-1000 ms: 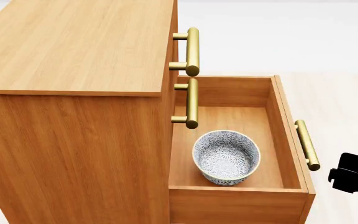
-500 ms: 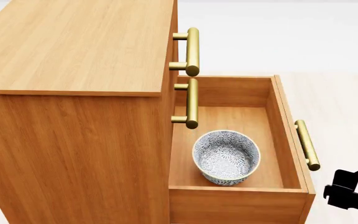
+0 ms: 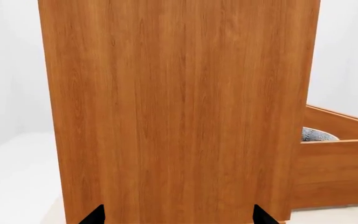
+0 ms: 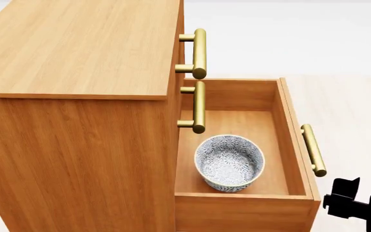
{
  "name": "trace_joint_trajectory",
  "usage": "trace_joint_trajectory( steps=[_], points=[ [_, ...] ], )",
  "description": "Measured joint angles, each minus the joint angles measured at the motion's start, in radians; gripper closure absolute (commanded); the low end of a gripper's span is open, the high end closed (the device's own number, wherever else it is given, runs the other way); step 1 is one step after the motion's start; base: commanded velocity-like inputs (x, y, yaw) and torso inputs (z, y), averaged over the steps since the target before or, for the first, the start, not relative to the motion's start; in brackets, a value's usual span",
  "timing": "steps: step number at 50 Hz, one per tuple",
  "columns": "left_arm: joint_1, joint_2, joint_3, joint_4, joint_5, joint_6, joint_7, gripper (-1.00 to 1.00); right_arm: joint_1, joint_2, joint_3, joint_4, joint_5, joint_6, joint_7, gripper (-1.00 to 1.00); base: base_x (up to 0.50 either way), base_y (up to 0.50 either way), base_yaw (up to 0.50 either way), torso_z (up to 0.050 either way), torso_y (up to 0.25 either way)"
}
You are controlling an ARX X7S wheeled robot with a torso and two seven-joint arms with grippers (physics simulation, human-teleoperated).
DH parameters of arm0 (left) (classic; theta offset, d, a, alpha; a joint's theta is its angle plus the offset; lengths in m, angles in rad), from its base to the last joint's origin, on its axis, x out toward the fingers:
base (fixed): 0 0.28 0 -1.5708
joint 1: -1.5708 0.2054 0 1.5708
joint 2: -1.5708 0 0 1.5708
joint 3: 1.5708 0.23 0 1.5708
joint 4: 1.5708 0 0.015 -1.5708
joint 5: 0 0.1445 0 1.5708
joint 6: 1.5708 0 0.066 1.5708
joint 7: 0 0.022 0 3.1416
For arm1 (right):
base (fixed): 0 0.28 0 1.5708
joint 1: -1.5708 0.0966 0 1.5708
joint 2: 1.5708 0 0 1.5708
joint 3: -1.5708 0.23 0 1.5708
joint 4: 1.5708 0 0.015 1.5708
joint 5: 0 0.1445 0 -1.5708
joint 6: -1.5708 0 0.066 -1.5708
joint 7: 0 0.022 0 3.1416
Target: Put the bowl in the bottom drawer of the cabinet and close it.
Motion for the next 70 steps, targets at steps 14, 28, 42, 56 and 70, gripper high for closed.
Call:
trace_joint_trajectory(
  steps=[14,28,42,56,70],
  points=[
    [0.001,-0.002,0.0,0.001,-0.001,0.003,-0.002,-1.0,0.001,-0.012,-0.022,0.004,-0.002,-0.004,-0.004,-1.0,0.0,0.0,0.0,0.0,0.0],
    [-0.001,-0.004,0.001,-0.001,-0.002,0.005,-0.002,-1.0,0.003,-0.023,-0.038,0.012,-0.005,-0.009,-0.005,-1.0,0.0,0.0,0.0,0.0,0.0],
    [-0.001,-0.003,0.003,0.0,0.0,0.004,-0.006,-1.0,0.004,-0.033,-0.052,0.009,-0.004,-0.003,-0.006,-1.0,0.0,0.0,0.0,0.0,0.0],
    [-0.004,-0.004,0.004,-0.004,-0.002,0.006,-0.007,-1.0,0.007,-0.048,-0.073,0.005,-0.002,0.002,-0.007,-1.0,0.0,0.0,0.0,0.0,0.0],
    [-0.004,-0.004,0.005,-0.006,-0.003,0.008,-0.008,-1.0,0.003,-0.061,-0.092,-0.011,-0.006,0.005,-0.009,-1.0,0.0,0.0,0.0,0.0,0.0]
  ],
)
